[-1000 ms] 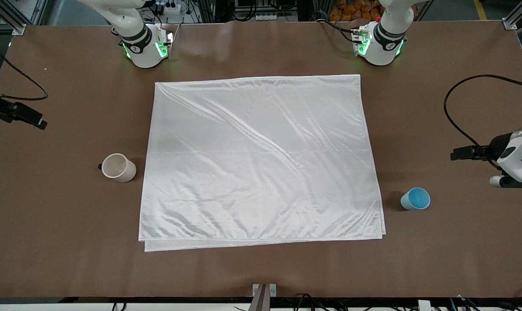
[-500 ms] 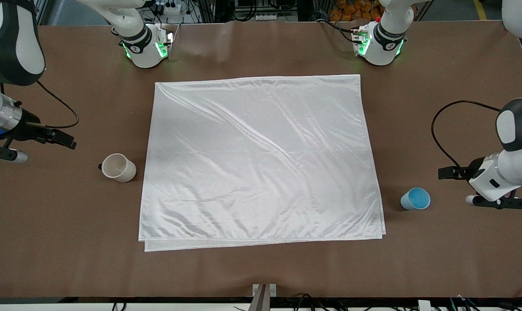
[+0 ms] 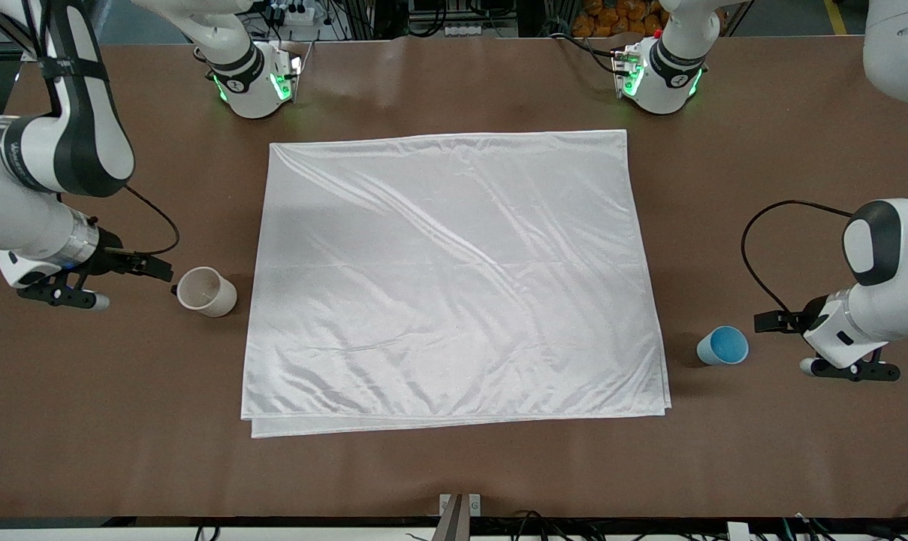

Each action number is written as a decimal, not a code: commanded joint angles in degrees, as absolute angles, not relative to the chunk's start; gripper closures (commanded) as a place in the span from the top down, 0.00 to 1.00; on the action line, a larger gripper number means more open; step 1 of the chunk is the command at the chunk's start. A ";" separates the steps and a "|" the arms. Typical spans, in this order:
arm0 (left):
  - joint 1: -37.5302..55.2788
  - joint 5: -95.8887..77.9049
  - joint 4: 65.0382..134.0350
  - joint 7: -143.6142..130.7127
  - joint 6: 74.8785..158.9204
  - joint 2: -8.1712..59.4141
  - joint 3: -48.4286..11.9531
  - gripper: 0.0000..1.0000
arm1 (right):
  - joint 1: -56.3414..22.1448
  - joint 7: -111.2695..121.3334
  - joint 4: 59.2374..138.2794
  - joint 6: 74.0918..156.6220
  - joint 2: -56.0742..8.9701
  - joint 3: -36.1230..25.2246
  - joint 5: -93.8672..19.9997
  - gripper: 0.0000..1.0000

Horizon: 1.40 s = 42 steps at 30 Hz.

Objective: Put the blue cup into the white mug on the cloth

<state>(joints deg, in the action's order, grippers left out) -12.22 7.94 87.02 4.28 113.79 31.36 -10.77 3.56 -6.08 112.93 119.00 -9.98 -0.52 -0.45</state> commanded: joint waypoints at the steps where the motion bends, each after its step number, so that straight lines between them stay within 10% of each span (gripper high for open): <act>1: -11.69 9.40 85.52 3.51 116.19 34.45 -10.81 1.00 | 2.99 -5.54 113.73 121.81 -12.48 -0.62 -1.05 0.94; 8: -11.69 10.10 85.52 3.96 117.69 36.47 -10.81 1.00 | 2.90 -5.54 115.14 124.89 -14.94 -0.62 -1.05 0.86; 15: -11.60 12.57 85.61 3.96 118.74 38.14 -10.90 1.00 | 2.81 -5.62 116.54 127.62 -16.69 -0.62 -1.05 0.57; 27: -11.60 12.48 85.61 4.13 120.41 40.34 -10.90 1.00 | 2.37 -5.63 116.72 129.02 -18.89 -0.62 -1.05 0.56; 39: -12.48 12.13 85.69 3.43 120.41 39.99 -10.90 0.04 | 1.49 -5.63 118.47 131.39 -20.21 -0.62 -1.05 0.56; 42: -12.57 12.13 85.78 3.34 120.41 39.90 -10.90 0.00 | 1.49 -5.63 118.48 131.57 -20.57 -0.62 -1.05 0.56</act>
<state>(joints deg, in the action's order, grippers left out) -12.38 11.03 86.54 4.32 120.28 39.74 -10.78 1.85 -6.08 117.21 130.08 -20.54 -0.48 -0.45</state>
